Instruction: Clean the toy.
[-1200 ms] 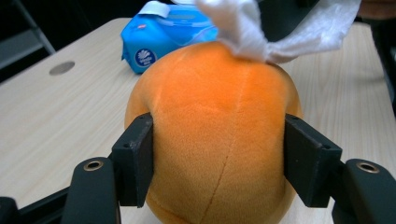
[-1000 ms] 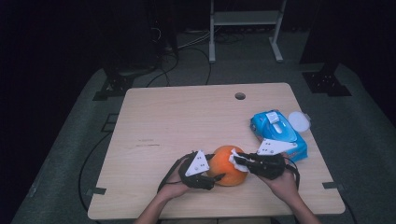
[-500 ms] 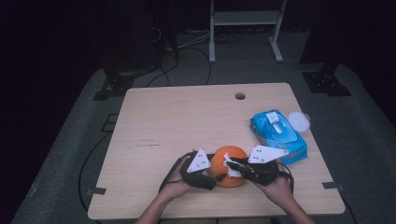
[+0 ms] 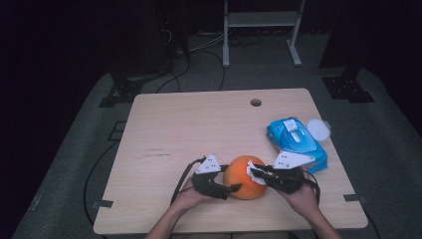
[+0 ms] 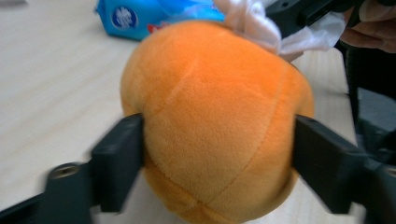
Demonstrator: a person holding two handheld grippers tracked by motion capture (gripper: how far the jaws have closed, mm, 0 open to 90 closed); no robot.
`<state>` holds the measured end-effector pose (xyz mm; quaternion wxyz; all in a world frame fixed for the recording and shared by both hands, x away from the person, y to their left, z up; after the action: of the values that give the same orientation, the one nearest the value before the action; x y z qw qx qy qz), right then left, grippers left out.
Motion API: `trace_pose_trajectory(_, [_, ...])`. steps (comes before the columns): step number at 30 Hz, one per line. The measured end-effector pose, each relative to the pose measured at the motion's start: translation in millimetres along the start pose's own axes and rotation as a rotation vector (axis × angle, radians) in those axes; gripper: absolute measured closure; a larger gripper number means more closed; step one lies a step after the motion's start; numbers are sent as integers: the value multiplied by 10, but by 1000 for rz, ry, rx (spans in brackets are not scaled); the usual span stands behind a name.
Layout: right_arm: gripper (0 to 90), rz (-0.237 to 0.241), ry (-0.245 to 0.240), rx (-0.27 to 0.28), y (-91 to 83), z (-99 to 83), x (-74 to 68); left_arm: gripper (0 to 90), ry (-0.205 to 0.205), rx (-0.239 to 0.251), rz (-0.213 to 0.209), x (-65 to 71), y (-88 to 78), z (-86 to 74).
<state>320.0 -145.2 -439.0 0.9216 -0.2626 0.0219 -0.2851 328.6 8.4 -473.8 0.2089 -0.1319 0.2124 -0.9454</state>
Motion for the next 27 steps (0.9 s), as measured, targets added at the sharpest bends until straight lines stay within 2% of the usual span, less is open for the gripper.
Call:
trace_pose_trajectory(2, [802, -9, -6, 14, -21, 46, -27, 313, 49, 15, 34, 50, -24, 64])
trace_pose_trajectory(3, [802, -2, -6, 39, -50, 108, -64, 325, 88, 20, 56, 81, -39, 101])
trace_pose_trajectory(4, [802, 8, -10, 61, -70, 171, -112, 335, 134, 19, 76, 117, -46, 135])
trace_pose_trajectory(6, [802, 48, -24, 87, -82, 286, -249, 343, 190, 14, 87, 210, -36, 179])
trace_pose_trajectory(8, [802, 29, -83, 70, -46, 341, -339, 347, 224, -3, 103, 238, -27, 172])
trace_pose_trajectory(9, [802, 8, -104, 58, -34, 337, -335, 347, 217, -2, 102, 232, -34, 167])
trace_pose_trajectory(10, [802, 1, -95, 57, -35, 321, -304, 347, 208, 5, 94, 218, -42, 162])
trace_pose_trajectory(12, [801, -3, -52, 61, -58, 273, -207, 346, 185, 24, 78, 197, -43, 154])
trace_pose_trajectory(14, [802, -18, -19, 63, -95, 204, -75, 326, 178, 33, 66, 200, -25, 147])
trace_pose_trajectory(17, [803, -44, -26, 44, -100, 159, -30, 227, 114, 26, 48, 169, 20, 135])
trace_pose_trajectory(18, [803, -41, -18, 41, -96, 152, -32, 182, 73, 10, 54, 130, 45, 120])
trace_pose_trajectory(19, [804, -39, -22, 39, -81, 150, -33, 131, 57, 5, 58, 118, 53, 113])
trace_pose_trajectory(20, [804, -37, -24, 39, -76, 151, -36, 108, 28, -2, 53, 94, 65, 98])
trace_pose_trajectory(21, [804, -34, -30, 37, -69, 153, -43, 111, 18, 1, 38, 87, 65, 92])
trace_pose_trajectory(22, [804, -36, -27, 34, -68, 154, -50, 152, 17, 11, 30, 93, 60, 90])
trace_pose_trajectory(24, [804, -44, -30, 35, -73, 162, -60, 244, 41, 25, 43, 129, 50, 104])
trace_pose_trajectory(25, [806, -56, -39, 35, -80, 176, -78, 263, 50, 20, 46, 151, 49, 118])
trace_pose_trajectory(27, [809, -80, -88, 31, -76, 232, -175, 274, 72, 23, 65, 183, 53, 152])
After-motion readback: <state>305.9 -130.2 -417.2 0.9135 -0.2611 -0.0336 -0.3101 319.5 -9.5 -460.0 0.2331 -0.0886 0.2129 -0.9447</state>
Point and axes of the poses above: each handheld gripper's, and its own axes: y roughly forward along the jaws, z roughly out of its top, x roughly to its right, the point moved 7 cm from there along y, roughly forward along the jaws, and after that the axes turned 6 degrees about -y, right-handed, at the moved point
